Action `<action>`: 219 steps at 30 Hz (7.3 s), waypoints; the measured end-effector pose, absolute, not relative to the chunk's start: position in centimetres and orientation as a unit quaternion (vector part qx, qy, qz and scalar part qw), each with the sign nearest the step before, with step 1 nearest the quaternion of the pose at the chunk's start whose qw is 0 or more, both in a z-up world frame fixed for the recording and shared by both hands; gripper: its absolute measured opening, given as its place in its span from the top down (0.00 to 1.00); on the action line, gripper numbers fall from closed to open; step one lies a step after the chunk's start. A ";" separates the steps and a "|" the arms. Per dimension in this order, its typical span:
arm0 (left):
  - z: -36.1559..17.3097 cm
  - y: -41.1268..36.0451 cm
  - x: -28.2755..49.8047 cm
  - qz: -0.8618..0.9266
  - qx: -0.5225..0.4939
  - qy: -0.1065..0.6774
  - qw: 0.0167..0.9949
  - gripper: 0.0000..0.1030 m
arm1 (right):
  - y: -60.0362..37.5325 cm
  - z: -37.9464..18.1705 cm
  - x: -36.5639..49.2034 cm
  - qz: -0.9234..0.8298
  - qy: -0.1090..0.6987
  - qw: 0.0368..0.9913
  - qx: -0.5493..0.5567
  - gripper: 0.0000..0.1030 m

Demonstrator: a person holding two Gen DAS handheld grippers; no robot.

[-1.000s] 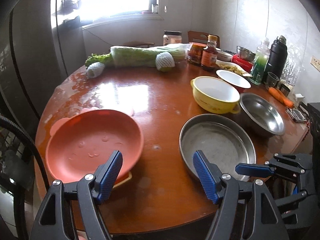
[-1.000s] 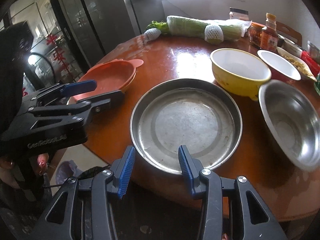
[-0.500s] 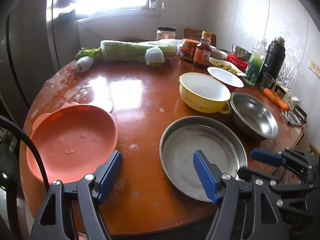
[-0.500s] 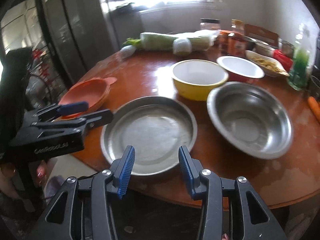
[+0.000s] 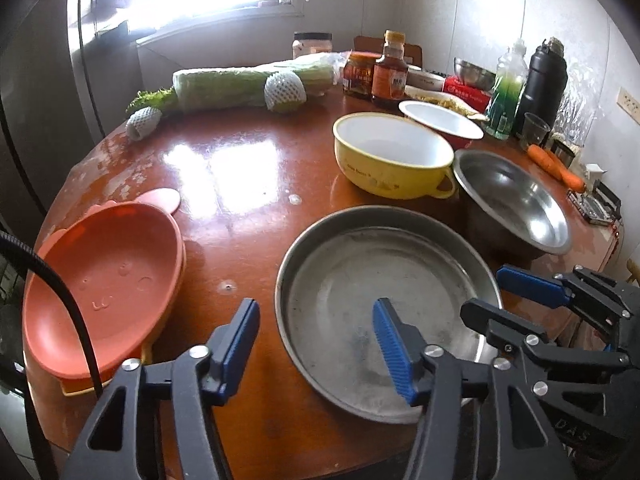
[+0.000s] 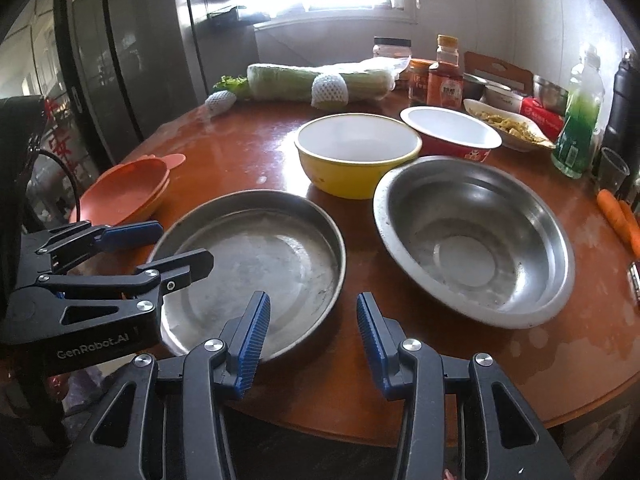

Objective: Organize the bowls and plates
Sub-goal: 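Grasp the rim of the shallow steel pan with the left gripper, then lift the steel pan with the left gripper and carry it toward the orange plate, then lower the steel pan onto the orange plate with the left gripper, then open the left gripper to release the steel pan and withdraw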

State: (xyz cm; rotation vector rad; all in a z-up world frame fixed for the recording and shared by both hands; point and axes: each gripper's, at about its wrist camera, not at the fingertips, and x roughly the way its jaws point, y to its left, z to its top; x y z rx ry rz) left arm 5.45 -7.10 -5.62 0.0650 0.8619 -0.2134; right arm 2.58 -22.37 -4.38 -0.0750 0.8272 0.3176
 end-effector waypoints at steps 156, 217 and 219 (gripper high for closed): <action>-4.7 9.1 6.7 0.038 -0.005 0.376 0.926 0.38 | -4.3 -4.2 10.2 0.270 0.355 0.885 -0.132 0.71; 3.8 -0.6 3.0 -0.029 -0.001 0.292 0.956 0.19 | -17.8 4.8 3.8 0.182 0.259 0.948 -0.037 0.43; 4.0 -1.9 3.3 -0.041 0.002 0.292 0.955 0.19 | -19.3 5.1 3.6 0.168 0.255 0.952 -0.028 0.40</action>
